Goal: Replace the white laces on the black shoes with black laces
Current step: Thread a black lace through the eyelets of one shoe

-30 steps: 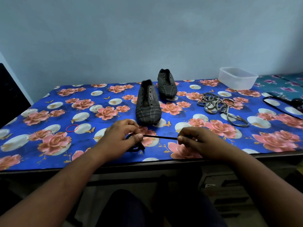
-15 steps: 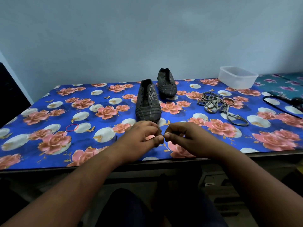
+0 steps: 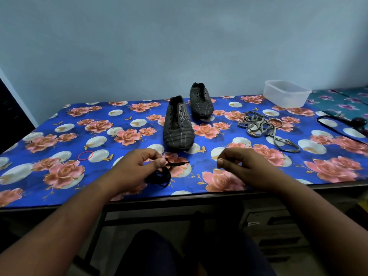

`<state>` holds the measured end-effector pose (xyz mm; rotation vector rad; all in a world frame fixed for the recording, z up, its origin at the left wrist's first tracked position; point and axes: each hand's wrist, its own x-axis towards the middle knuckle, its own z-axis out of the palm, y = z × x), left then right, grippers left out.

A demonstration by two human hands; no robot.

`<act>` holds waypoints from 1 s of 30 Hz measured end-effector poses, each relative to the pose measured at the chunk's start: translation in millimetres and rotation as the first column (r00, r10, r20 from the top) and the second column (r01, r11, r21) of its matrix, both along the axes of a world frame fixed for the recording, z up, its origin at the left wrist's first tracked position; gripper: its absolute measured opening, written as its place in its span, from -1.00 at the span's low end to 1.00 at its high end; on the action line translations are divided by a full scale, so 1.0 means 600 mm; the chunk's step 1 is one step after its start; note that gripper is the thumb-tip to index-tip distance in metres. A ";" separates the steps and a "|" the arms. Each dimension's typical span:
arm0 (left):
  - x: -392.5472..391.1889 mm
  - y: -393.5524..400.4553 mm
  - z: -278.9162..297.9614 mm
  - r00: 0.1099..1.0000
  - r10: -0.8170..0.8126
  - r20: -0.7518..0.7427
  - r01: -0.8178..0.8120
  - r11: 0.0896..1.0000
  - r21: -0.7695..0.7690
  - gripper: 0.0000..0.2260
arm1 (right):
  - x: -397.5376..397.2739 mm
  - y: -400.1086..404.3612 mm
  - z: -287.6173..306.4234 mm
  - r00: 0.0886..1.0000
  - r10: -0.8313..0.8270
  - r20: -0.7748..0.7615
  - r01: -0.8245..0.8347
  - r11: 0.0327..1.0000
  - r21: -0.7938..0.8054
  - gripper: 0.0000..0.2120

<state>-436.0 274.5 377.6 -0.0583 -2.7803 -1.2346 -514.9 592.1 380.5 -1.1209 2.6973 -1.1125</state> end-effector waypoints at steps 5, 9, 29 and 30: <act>-0.004 0.071 0.024 0.984 -0.168 -0.063 0.158 0.979 -0.129 -0.92 | 0.030 -0.082 -0.002 0.971 0.107 -0.214 -0.081 0.989 0.123 -0.60; -0.005 0.077 0.032 0.980 -0.173 -0.101 0.160 0.980 -0.118 -0.90 | 0.031 -0.093 0.007 0.973 0.097 -0.208 -0.085 0.994 0.063 -0.81; -0.003 0.047 0.000 0.985 -0.083 -0.149 0.074 0.995 -0.066 -0.89 | 0.015 -0.065 0.023 0.737 0.121 0.665 0.556 0.451 -0.698 -0.84; -0.006 0.045 -0.001 0.984 -0.082 -0.160 0.068 0.993 -0.092 -0.89 | 0.011 -0.070 0.024 0.715 0.162 0.680 0.588 0.388 -0.710 -0.83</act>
